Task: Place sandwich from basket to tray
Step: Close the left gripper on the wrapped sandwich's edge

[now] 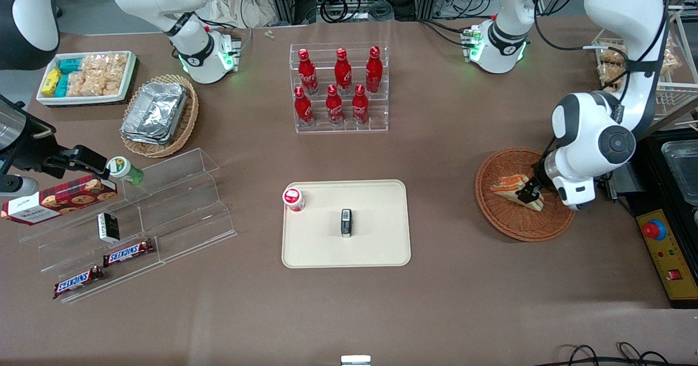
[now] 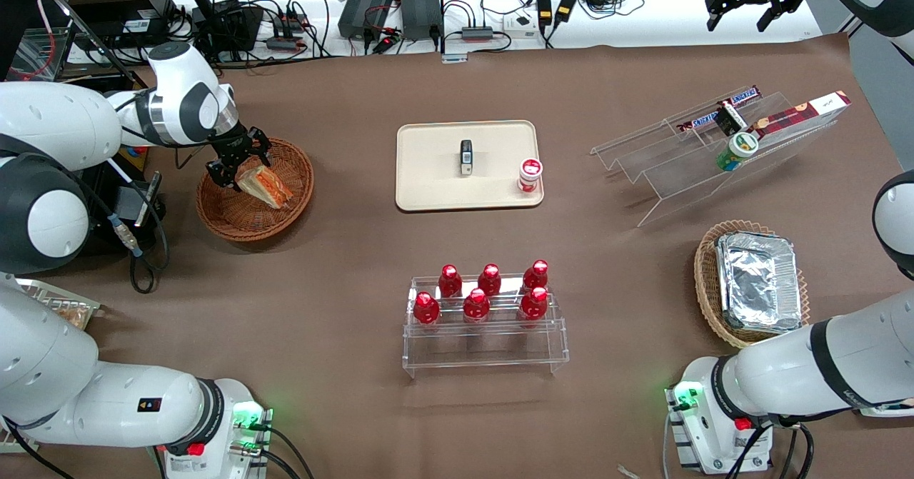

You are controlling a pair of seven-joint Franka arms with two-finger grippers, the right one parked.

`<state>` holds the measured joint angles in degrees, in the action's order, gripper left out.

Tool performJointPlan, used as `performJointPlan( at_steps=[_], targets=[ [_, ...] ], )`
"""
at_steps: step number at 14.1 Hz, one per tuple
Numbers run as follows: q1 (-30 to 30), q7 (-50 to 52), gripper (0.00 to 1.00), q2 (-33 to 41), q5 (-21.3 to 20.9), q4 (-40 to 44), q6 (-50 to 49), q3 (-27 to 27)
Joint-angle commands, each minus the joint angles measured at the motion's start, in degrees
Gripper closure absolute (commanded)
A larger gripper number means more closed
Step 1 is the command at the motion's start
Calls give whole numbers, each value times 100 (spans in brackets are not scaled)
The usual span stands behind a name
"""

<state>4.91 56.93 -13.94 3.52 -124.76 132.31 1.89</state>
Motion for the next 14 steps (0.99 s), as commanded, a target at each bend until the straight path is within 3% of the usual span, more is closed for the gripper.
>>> performJointPlan(
  at_steps=[1,5,6,8,10,11,14],
  targets=[
    [62,161,0,-117,-9,-127,383,-5],
    [80,161,0,-250,-9,-110,472,-31],
    [89,161,5,-302,-9,-110,533,-23],
    [89,161,38,-390,-35,-110,665,-22],
    [89,152,84,-382,-53,-118,665,-22],
    [80,143,100,-330,-53,-110,613,-22],
    [80,21,100,301,-70,82,-174,-22]
  ],
)
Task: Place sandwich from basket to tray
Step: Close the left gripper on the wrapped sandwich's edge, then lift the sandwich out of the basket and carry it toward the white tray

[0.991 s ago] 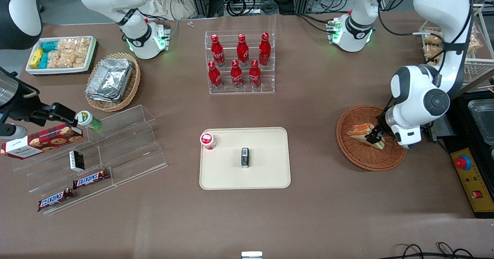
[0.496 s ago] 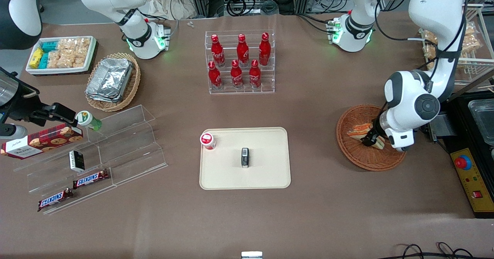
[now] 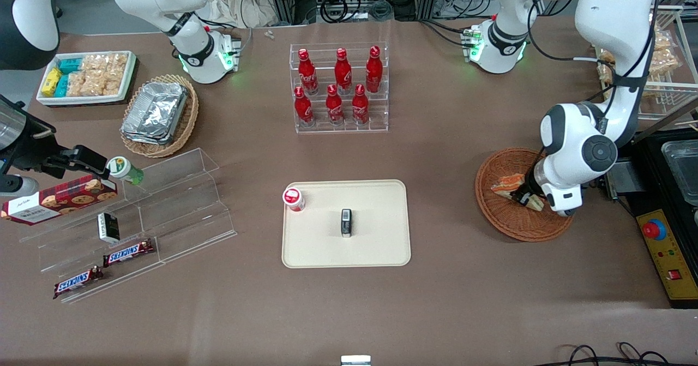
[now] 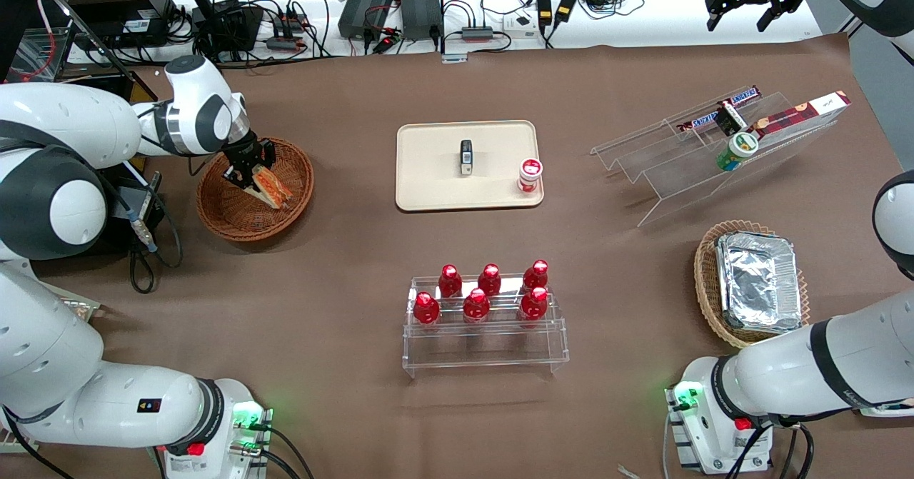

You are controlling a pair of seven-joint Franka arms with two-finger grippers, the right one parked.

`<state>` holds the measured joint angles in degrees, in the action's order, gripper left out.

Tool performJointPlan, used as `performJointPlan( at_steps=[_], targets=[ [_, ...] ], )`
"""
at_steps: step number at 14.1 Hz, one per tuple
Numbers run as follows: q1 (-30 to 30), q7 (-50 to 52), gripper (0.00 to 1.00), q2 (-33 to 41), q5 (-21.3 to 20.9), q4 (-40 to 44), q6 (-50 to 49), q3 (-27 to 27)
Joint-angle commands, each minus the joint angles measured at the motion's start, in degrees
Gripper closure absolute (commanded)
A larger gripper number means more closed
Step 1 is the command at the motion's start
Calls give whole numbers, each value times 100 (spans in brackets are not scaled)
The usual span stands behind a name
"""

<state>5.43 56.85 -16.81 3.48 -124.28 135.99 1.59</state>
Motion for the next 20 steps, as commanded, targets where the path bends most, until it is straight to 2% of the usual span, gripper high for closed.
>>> performJointPlan(
  at_steps=[1,4,7,12,14,16,20],
  targets=[
    [28,-77,100,747,-93,297,-1113,-1],
    [54,-656,100,881,-93,1368,-2766,-168],
    [63,-1464,100,872,-76,2082,-3683,-484],
    [54,-2528,100,802,3,2452,-3738,-1449],
    [63,-2976,100,426,-14,2776,-3694,-1871],
    [177,-3040,100,144,-276,2979,-3379,-2198],
    [773,-3111,100,-576,-856,3041,-2421,-2199]
  ],
)
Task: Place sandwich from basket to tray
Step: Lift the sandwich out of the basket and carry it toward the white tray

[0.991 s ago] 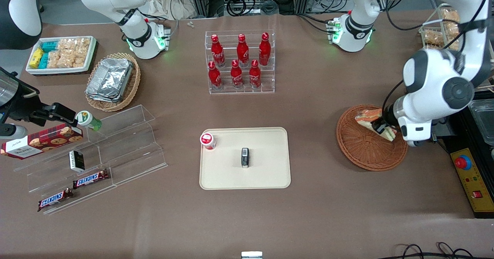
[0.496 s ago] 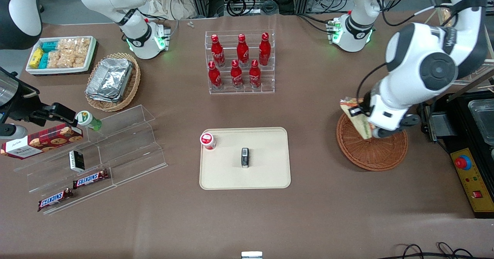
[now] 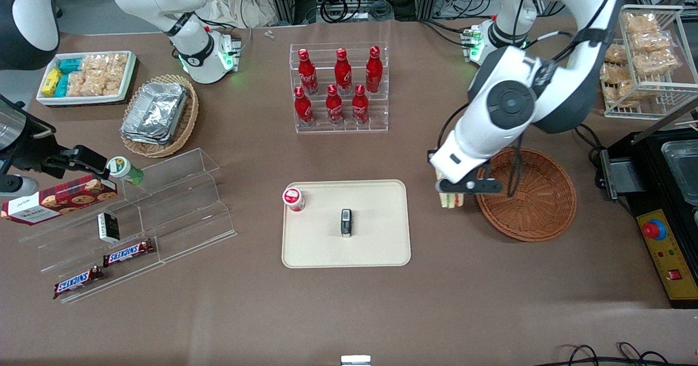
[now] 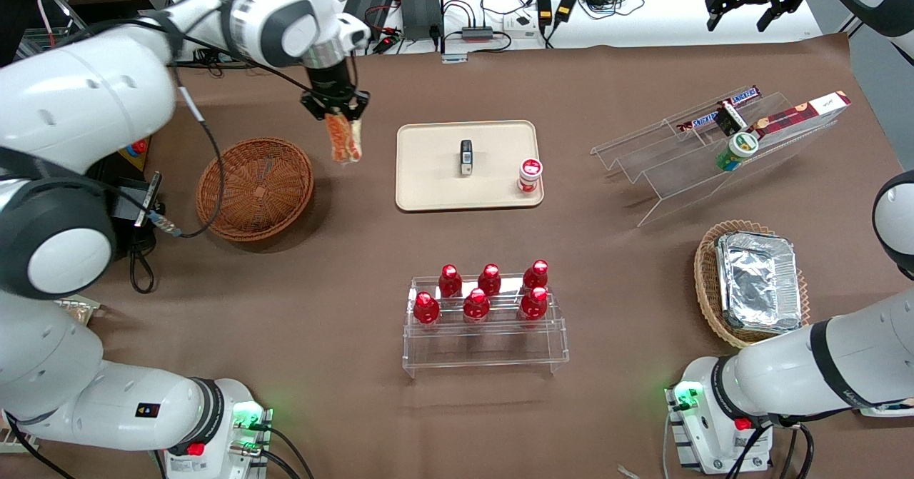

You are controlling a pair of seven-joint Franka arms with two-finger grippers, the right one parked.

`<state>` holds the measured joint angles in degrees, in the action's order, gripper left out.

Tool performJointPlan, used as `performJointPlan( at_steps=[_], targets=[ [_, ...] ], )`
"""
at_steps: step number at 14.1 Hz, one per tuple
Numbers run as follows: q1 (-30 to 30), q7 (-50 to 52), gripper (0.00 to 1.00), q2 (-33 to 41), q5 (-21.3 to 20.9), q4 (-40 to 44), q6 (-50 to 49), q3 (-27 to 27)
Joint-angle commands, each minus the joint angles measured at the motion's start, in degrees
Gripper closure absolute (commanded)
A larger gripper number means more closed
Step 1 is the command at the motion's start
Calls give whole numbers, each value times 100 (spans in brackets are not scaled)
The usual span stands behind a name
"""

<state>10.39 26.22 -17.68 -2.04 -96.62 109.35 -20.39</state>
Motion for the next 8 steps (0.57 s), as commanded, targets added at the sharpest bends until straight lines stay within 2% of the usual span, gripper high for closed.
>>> performJointPlan(
  at_steps=[1,3,5,8],
  targets=[
    [453,-30,100,-726,-419,345,454,9],
    [561,32,100,-1235,-525,634,728,18],
    [578,49,100,-1763,-831,1065,737,9],
    [754,76,100,-2344,-930,1452,973,26]
  ],
)
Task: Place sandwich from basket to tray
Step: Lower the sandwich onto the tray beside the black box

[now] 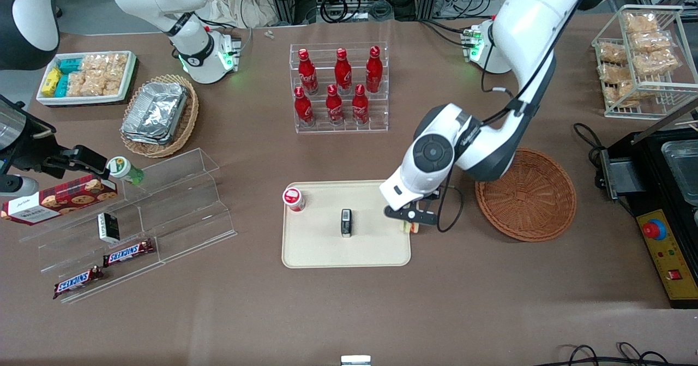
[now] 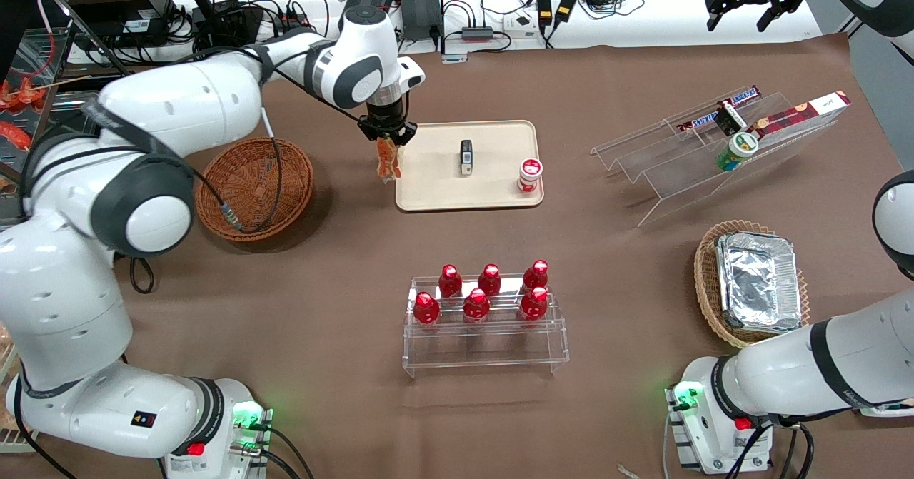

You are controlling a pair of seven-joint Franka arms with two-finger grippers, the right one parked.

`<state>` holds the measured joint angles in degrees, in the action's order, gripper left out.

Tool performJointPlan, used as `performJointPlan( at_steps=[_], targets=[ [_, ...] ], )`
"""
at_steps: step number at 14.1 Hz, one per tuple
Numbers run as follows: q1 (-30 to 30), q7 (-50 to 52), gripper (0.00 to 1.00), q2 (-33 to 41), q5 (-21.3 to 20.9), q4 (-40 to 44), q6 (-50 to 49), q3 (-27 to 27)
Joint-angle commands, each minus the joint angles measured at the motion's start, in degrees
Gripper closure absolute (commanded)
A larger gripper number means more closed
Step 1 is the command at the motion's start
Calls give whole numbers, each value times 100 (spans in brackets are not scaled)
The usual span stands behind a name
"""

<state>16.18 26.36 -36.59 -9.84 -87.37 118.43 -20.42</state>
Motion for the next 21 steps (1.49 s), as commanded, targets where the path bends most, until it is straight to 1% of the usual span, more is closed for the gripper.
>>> performJointPlan(
  at_steps=[1,2,3,5,6,7,8,9,12,14,15,17,18,21],
  targets=[
    [218,131,100,-567,-150,546,232,47],
    [236,245,100,-664,-159,546,390,56],
    [306,351,100,-734,-263,555,505,64],
    [333,667,100,-954,-641,625,567,73],
    [333,712,100,-1024,-729,634,576,73],
    [333,712,100,-1069,-730,634,593,73],
    [324,703,41,-1069,-721,625,594,64],
    [324,686,0,-1060,-739,616,602,64],
    [324,650,0,-1034,-730,625,602,64],
    [324,913,0,-903,-634,739,498,56],
    [255,1080,0,-719,-520,739,366,38],
    [53,1020,0,-123,41,740,-212,38],
    [17,1020,0,150,122,731,-380,55],
    [-264,898,0,757,122,704,-1126,47]
  ],
)
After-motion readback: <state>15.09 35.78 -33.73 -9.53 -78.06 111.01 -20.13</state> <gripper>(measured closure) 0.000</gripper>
